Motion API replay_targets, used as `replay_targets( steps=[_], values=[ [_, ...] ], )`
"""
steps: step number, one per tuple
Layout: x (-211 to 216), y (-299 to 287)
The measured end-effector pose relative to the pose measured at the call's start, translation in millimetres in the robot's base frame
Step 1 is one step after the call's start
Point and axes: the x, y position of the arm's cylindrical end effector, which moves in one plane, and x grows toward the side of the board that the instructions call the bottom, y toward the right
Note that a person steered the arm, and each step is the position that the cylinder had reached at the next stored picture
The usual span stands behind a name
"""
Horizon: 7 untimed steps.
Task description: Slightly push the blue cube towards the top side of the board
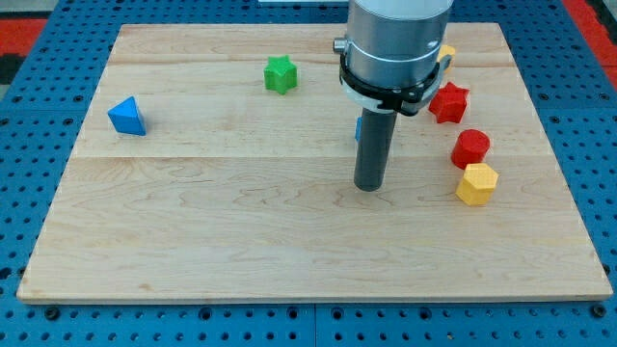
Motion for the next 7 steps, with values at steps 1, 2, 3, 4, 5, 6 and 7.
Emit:
replay_targets(
  steps=[1,2,3,4,5,6,7],
  values=[
    [-4.8,-2.2],
    [-4.8,-2.2],
    [-4.8,6.0],
    [-10.2,15.1],
    [-19.7,25.9],
    [-28.3,46.5],
    [-37.5,22.8]
  ],
)
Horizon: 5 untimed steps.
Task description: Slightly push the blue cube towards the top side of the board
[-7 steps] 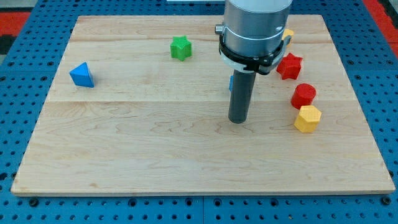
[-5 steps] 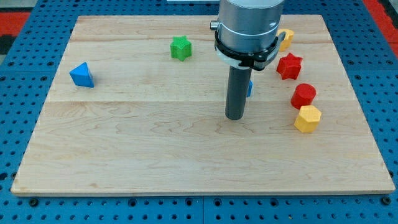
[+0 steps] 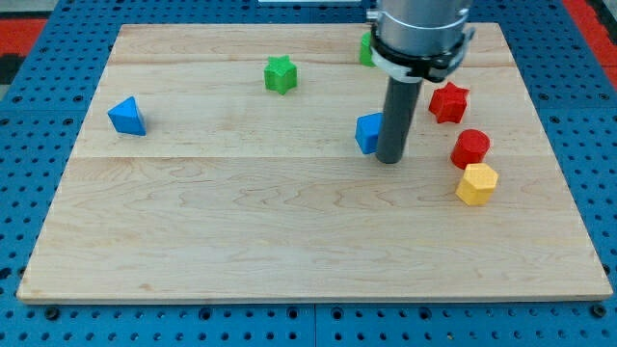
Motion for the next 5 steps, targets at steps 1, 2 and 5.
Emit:
replay_targets(
  steps=[1,2,5],
  values=[
    [-7.2,-7.2],
    [-15.2,-10.0],
    [-95.6,-45.4]
  ],
)
